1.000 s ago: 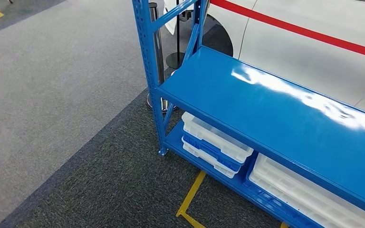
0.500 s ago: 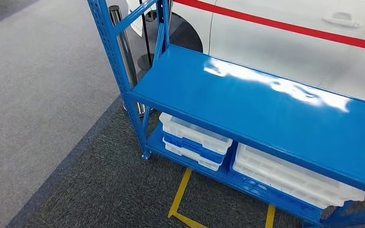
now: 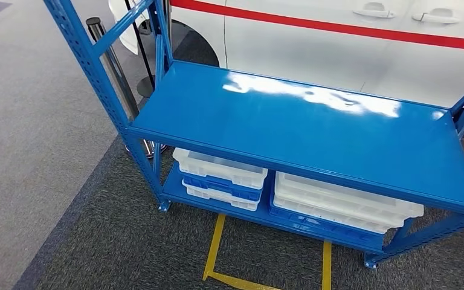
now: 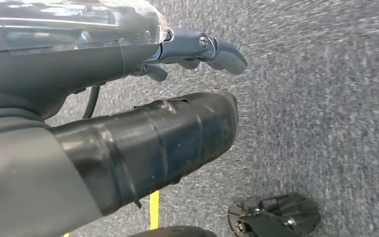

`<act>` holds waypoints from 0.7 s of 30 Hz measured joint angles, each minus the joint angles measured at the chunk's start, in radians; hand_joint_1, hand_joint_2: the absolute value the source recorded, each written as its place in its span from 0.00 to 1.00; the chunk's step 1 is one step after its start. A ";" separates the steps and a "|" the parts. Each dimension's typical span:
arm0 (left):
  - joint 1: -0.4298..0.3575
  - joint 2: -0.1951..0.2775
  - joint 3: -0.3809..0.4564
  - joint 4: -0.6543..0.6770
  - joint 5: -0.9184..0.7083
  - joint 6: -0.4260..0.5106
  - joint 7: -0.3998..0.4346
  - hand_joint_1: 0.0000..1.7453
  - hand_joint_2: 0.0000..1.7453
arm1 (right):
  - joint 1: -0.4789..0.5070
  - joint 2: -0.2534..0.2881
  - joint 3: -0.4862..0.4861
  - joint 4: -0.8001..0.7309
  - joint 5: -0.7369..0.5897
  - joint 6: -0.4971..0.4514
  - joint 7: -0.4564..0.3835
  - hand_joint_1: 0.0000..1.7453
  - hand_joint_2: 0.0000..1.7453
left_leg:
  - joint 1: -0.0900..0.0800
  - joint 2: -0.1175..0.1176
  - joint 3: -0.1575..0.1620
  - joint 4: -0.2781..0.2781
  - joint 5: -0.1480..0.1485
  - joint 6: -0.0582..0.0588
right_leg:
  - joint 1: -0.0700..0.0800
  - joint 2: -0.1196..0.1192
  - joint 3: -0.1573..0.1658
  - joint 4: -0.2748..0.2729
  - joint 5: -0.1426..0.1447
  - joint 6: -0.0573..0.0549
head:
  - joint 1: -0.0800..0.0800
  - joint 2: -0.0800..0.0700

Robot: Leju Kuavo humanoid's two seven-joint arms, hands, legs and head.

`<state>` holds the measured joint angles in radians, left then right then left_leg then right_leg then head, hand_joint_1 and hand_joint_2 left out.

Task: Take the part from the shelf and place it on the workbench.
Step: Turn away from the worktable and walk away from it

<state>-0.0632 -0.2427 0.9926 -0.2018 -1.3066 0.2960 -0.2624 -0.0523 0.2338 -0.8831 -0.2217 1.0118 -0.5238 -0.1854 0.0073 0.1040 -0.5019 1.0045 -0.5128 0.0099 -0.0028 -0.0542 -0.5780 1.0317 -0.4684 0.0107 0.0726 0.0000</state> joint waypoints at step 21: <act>-0.002 0.000 0.000 0.000 -0.017 -0.004 0.005 0.00 1.00 | 0.002 0.001 0.000 0.006 0.008 0.098 0.117 0.00 0.00 | 0.001 -0.127 -0.034 0.013 0.015 0.001 | -0.004 0.136 -0.007 0.001 0.009 -0.020 | -0.001 0.000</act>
<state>-0.0650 -0.2425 0.9931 -0.2018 -1.3237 0.2925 -0.2569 -0.0508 0.2348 -0.8835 -0.2157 1.0203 -0.4259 -0.0687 0.0081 -0.0227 -0.5361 1.0171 -0.4973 0.0104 -0.0064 0.0815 -0.5854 1.0324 -0.4598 -0.0089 0.0712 0.0000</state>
